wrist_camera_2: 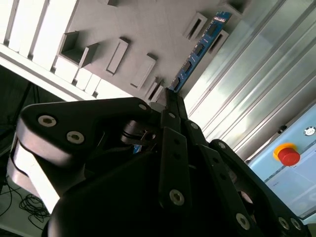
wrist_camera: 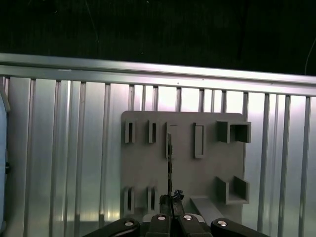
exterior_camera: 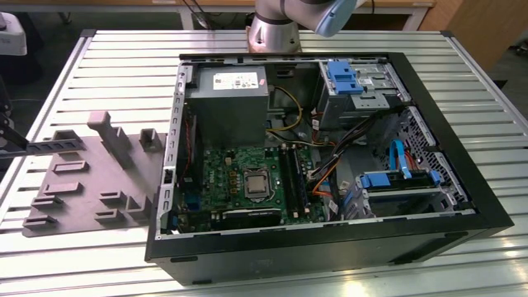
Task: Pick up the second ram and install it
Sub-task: 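Pick up the second ram and move it above second insertion slot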
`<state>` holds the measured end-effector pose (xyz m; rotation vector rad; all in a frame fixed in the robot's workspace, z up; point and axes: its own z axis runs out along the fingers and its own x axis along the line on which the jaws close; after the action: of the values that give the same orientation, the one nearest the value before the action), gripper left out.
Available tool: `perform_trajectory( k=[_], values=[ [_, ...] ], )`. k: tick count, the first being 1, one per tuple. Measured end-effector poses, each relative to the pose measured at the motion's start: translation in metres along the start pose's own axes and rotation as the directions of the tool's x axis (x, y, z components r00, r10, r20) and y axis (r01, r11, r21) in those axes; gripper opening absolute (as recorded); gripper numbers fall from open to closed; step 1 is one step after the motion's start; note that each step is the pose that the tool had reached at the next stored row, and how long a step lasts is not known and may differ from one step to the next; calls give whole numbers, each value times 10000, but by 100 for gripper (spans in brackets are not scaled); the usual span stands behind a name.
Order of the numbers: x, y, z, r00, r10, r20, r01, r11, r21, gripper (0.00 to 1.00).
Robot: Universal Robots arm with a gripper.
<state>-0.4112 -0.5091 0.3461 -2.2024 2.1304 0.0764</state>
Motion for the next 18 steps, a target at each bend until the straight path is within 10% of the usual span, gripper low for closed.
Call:
perform_trajectory(
  k=[18],
  values=[
    [-13, -3, -140, 10000, -2, 1, 2, 10000, 21, 12]
  ],
)
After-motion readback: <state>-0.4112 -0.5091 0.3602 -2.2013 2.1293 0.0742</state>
